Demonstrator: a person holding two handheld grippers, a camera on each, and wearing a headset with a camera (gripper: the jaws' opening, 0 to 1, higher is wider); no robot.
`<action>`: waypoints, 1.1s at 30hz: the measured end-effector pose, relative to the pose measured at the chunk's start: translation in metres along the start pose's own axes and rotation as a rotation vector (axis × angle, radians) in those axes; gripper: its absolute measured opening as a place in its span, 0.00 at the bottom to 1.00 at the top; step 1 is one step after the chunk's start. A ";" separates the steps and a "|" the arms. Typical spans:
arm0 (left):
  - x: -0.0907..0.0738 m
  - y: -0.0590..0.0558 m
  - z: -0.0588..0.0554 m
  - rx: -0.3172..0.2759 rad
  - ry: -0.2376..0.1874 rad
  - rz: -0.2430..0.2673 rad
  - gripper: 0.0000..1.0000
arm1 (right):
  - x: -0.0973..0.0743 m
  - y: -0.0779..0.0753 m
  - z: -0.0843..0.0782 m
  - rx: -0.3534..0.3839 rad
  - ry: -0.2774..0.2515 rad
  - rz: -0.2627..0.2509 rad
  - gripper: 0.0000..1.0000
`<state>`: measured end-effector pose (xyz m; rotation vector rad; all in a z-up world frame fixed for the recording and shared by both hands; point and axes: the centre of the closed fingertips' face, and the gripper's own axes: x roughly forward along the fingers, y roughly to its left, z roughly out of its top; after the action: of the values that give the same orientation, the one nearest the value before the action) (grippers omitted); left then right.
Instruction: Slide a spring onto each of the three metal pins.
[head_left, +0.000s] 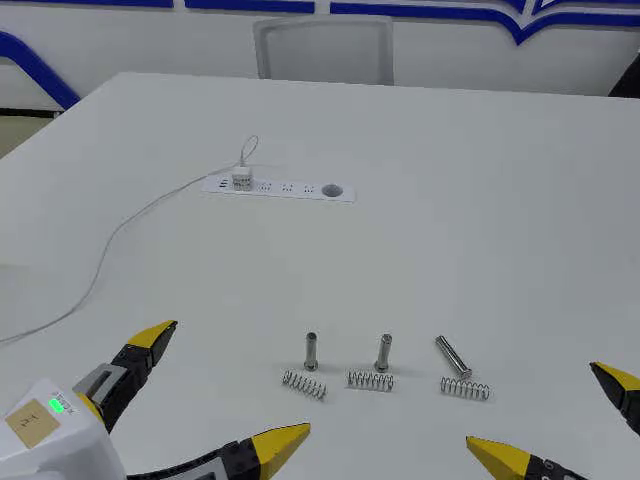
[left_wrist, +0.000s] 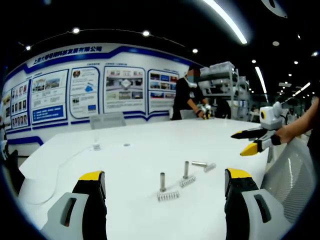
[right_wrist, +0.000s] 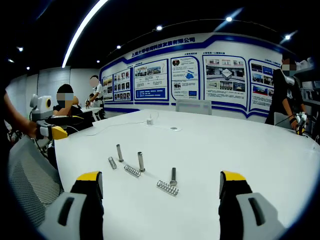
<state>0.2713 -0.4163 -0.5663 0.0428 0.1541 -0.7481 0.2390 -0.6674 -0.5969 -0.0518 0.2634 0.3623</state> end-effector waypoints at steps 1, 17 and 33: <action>0.000 0.000 -0.001 0.000 0.004 0.000 1.00 | 0.000 0.000 0.000 -0.001 0.002 0.001 0.98; -0.003 0.002 -0.001 -0.006 0.003 -0.012 1.00 | 0.001 0.003 -0.005 0.004 0.025 0.012 0.96; -0.002 -0.001 -0.008 -0.025 0.015 -0.017 1.00 | 0.001 -0.008 0.002 0.070 0.010 0.002 0.91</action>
<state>0.2677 -0.4149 -0.5735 0.0235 0.1781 -0.7634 0.2430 -0.6742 -0.5949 0.0150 0.2862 0.3542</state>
